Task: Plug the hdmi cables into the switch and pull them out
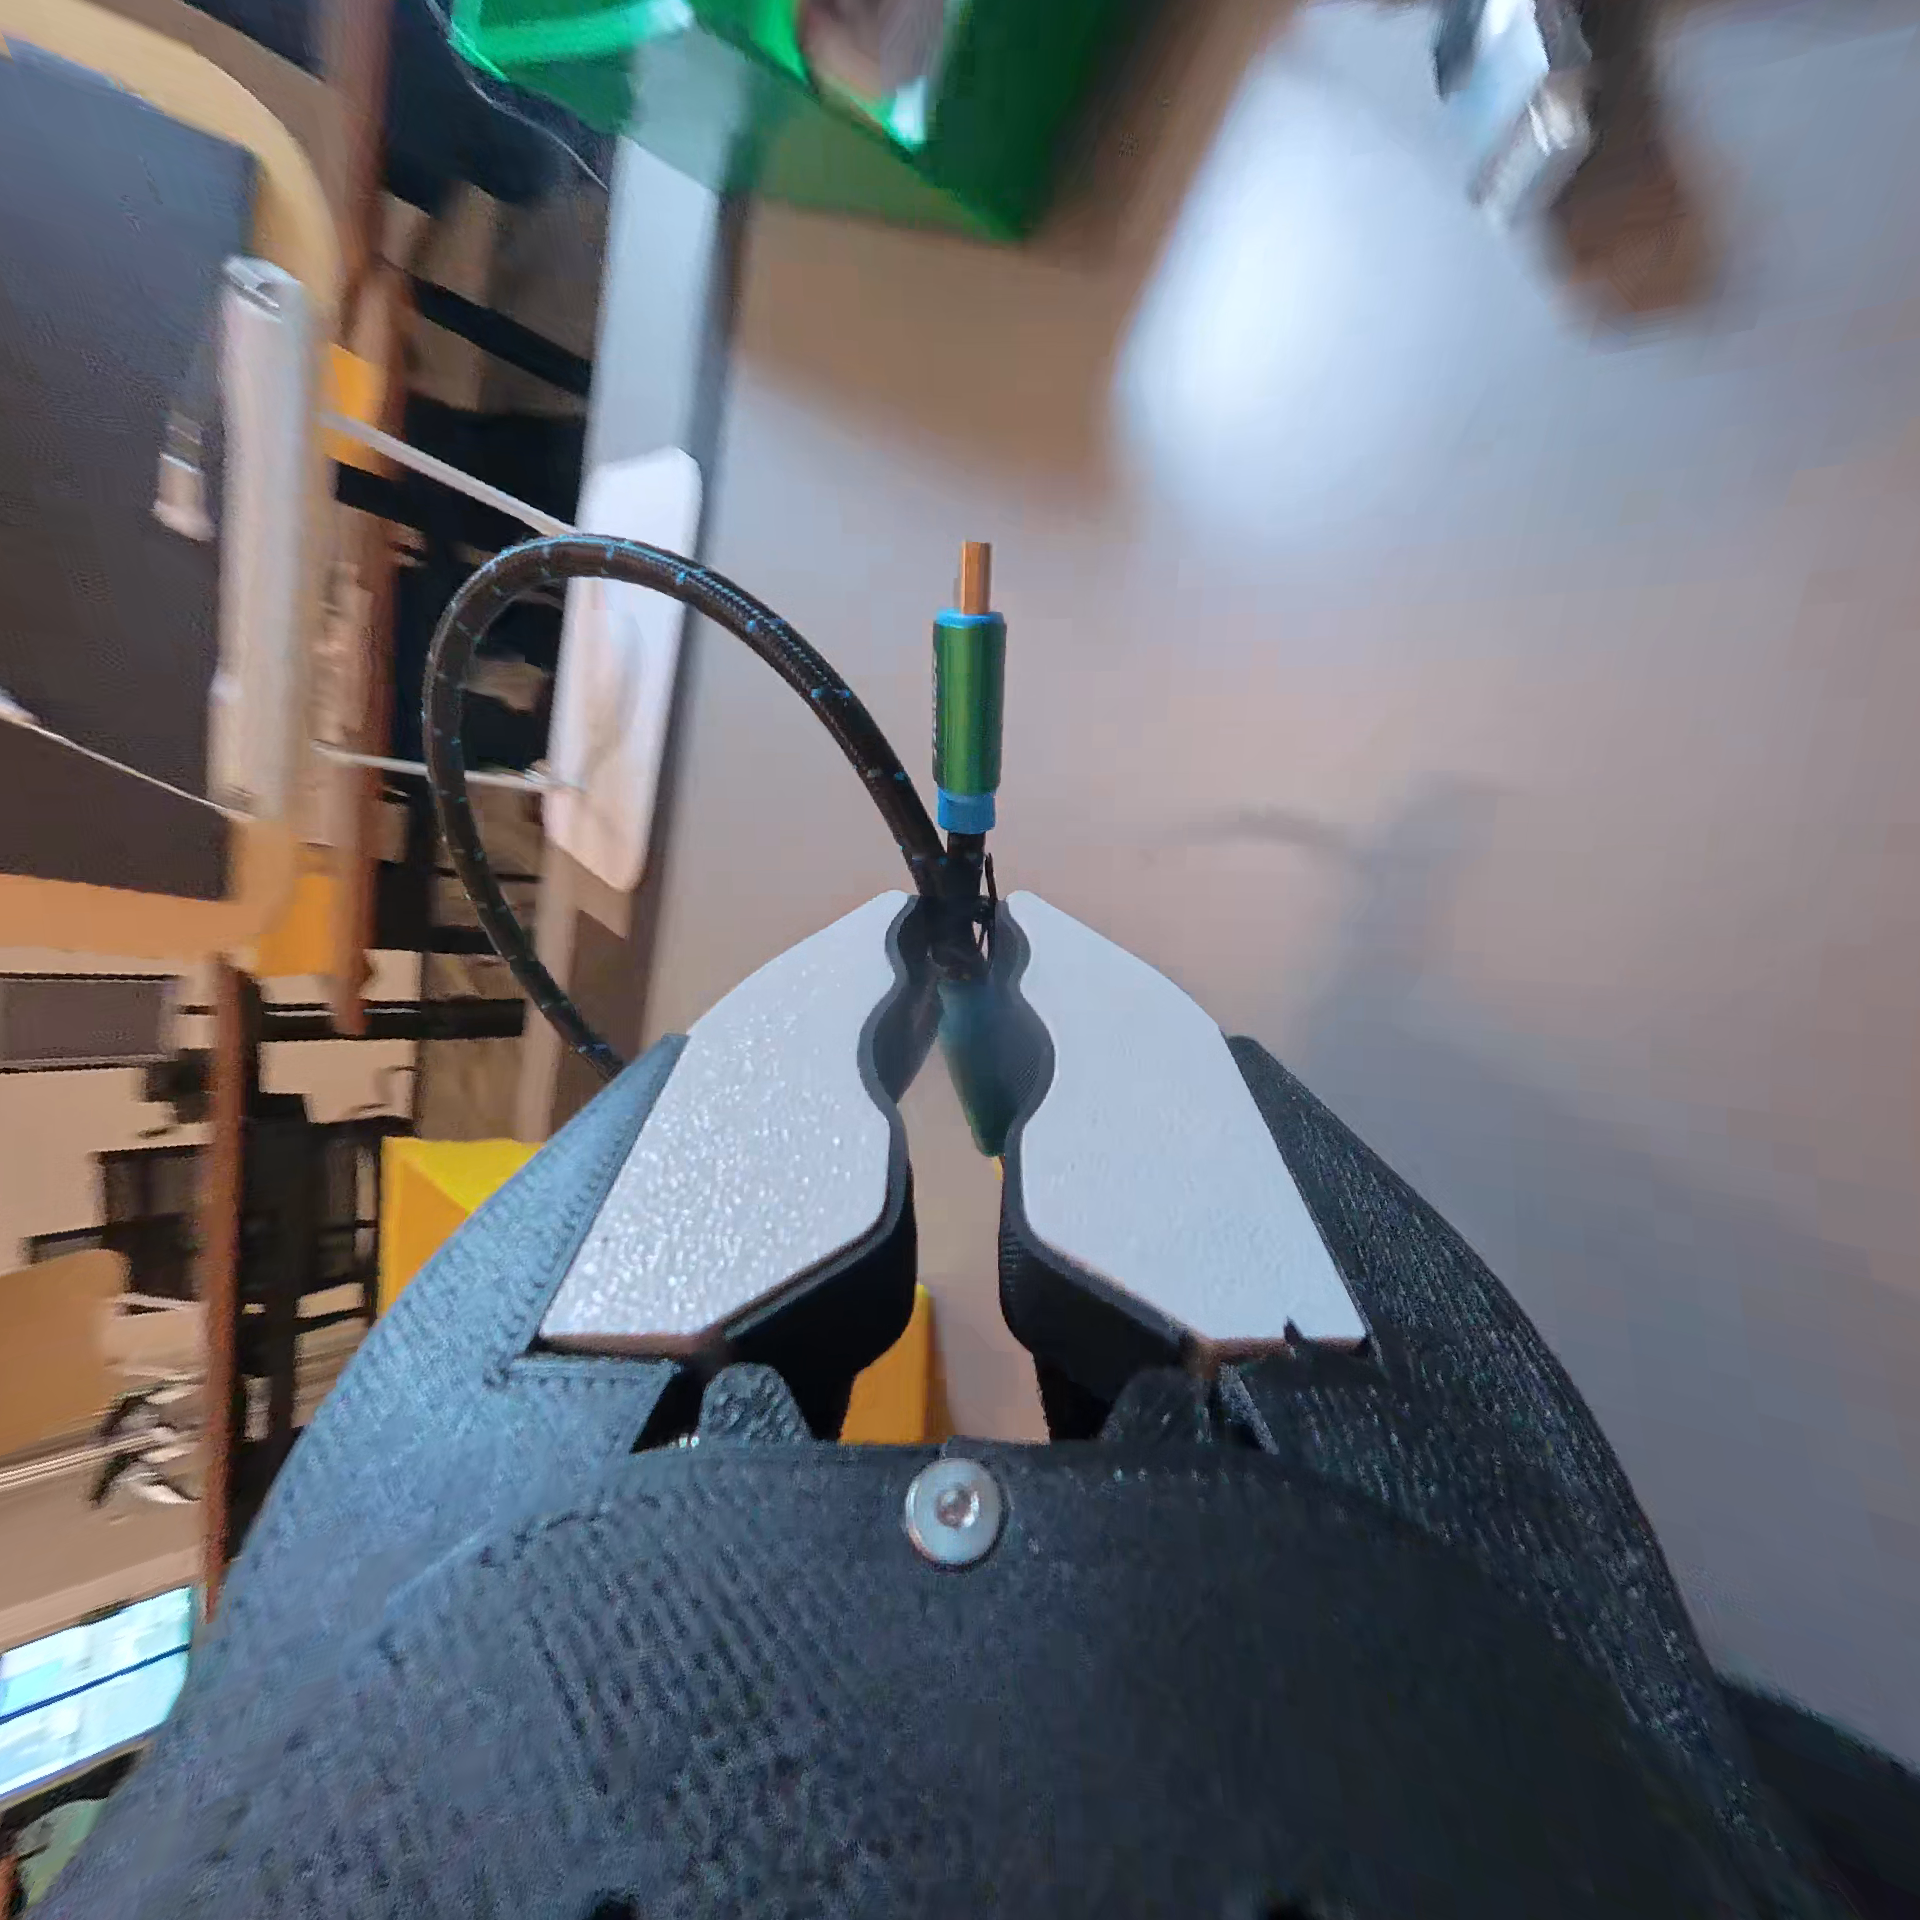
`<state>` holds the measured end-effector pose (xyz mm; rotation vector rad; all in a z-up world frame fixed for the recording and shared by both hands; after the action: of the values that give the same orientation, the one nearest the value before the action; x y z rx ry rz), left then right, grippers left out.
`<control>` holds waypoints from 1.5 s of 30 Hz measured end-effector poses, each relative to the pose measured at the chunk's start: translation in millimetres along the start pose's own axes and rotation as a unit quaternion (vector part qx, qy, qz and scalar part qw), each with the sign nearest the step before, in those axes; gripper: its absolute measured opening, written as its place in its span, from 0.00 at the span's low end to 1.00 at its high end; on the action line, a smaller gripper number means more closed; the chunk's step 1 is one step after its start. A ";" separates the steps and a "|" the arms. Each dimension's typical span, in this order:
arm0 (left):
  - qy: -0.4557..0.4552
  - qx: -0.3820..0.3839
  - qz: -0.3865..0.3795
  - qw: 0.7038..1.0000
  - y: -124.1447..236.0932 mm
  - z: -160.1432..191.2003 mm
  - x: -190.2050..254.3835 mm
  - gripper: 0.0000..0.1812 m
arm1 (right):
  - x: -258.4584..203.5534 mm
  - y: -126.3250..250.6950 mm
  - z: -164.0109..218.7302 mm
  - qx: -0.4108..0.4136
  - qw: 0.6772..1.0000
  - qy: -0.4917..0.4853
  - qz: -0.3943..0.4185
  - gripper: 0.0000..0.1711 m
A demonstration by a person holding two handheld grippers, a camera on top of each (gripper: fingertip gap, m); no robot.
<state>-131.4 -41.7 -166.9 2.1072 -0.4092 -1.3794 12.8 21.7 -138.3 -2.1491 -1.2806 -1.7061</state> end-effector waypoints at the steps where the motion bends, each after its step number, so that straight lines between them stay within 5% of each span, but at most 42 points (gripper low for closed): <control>1: -0.007 0.006 -0.024 1.000 -0.3 -7.4 -7.0 0.07 | -1.0 -3.1 0.7 -0.013 1.000 0.009 0.007 0.14; 8: -0.042 -0.003 -0.139 0.989 -12.2 -31.0 -22.4 0.07 | -1.6 -22.2 2.7 -0.112 0.991 0.041 0.063 0.14; 16: -0.058 -0.057 -0.164 0.983 -17.7 -17.6 -25.3 0.07 | -10.2 -33.1 -6.7 -0.123 0.991 0.022 0.048 0.14; 31: -0.034 -0.052 -0.025 0.998 -15.6 -14.8 9.2 0.07 | -38.1 -35.7 -20.8 -0.065 0.997 0.011 -0.032 0.14; 39: -0.007 -0.162 0.114 0.980 -26.7 36.2 36.4 0.07 | -33.8 -41.2 -6.5 -0.098 0.994 -0.008 -0.046 0.14; 45: 0.072 -0.066 0.220 0.971 -33.6 20.3 53.4 0.12 | -34.4 -42.2 -2.3 -0.103 0.993 -0.008 -0.048 0.14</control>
<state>-129.5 -50.5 -232.5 1.8498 -0.6597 -0.9634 -17.2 28.9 -183.2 -2.2490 -1.2844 -1.9410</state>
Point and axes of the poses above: each gripper's, where its closed fingertips meet, y back along the fingers, z out of its underside, x = y × z across the jaws, the point moved 1 cm from there along y, back along the fingers, and after that the axes turned 10 degrees about -x, right-handed, at the moved point
